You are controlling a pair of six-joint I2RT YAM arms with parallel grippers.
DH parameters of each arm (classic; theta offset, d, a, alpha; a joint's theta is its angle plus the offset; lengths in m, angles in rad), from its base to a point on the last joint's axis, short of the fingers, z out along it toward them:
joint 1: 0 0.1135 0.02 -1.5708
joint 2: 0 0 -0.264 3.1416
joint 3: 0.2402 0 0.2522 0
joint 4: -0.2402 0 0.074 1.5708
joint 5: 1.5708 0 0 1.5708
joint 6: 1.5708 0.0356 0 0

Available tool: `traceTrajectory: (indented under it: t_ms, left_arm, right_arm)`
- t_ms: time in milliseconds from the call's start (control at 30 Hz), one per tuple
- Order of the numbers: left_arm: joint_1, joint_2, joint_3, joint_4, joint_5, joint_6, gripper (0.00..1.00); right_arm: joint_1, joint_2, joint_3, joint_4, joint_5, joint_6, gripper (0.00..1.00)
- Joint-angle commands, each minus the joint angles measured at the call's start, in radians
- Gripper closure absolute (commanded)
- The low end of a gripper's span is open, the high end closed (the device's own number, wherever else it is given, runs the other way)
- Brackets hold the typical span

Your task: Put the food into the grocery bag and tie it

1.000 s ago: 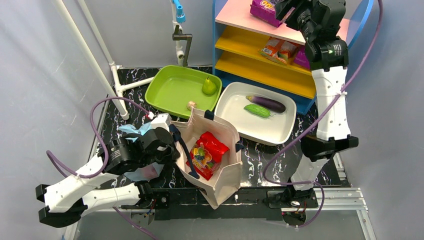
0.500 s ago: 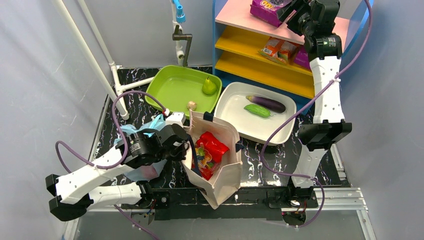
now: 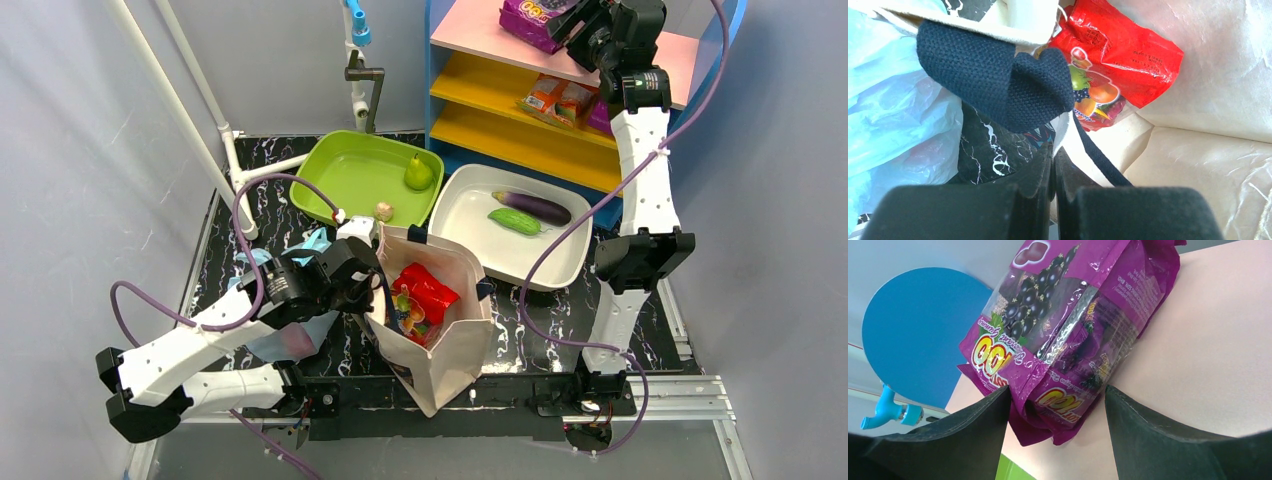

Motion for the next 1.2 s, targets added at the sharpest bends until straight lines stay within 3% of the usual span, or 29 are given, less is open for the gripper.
traceTrajectory:
  t_ms: [0, 100, 267, 600, 1167]
  left_arm:
    - [0.038, 0.010, 0.018, -0.041, -0.018, 0.055, 1.00]
    - [0.055, 0.009, 0.014, -0.042, -0.009, 0.068, 1.00]
    - [0.076, -0.001, 0.007, -0.043, 0.001, 0.076, 1.00]
    - [0.095, -0.001, 0.004, -0.043, 0.022, 0.087, 1.00]
    - [0.097, -0.025, 0.004, -0.032, 0.061, 0.056, 1.00]
  right_arm:
    - [-0.008, 0.023, 0.046, 0.042, 0.023, -0.006, 0.26]
    - [-0.009, 0.031, 0.036, 0.027, 0.028, -0.013, 0.34]
    - [-0.011, 0.031, -0.008, 0.018, 0.018, -0.013, 0.62]
    - [-0.011, 0.015, -0.039, 0.012, -0.036, -0.036, 0.97]
    - [0.000, -0.209, -0.143, 0.024, -0.262, -0.050, 0.99]
